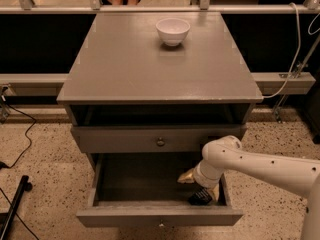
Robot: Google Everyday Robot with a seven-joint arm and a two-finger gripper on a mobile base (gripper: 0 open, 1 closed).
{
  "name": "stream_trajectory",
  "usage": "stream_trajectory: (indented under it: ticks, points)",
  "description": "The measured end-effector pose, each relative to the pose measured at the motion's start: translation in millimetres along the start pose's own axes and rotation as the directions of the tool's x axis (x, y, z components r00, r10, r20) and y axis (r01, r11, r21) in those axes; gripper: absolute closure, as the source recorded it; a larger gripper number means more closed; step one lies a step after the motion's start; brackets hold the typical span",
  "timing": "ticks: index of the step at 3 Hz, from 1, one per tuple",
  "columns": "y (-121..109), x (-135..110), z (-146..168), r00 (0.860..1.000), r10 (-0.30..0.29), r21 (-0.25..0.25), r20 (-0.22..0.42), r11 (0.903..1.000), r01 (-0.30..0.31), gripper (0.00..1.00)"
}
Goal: Pick rxbar blueberry from middle drawer and place on counter
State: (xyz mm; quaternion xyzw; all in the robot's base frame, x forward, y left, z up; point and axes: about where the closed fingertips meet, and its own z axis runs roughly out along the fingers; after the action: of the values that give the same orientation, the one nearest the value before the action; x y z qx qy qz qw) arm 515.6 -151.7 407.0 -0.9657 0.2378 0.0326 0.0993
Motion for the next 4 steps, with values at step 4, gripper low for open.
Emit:
stream_trajectory:
  ticks: [4]
  points:
    - [29, 13, 39, 0.998, 0.034, -0.012, -0.053, 0.9993, -0.034, 0.12]
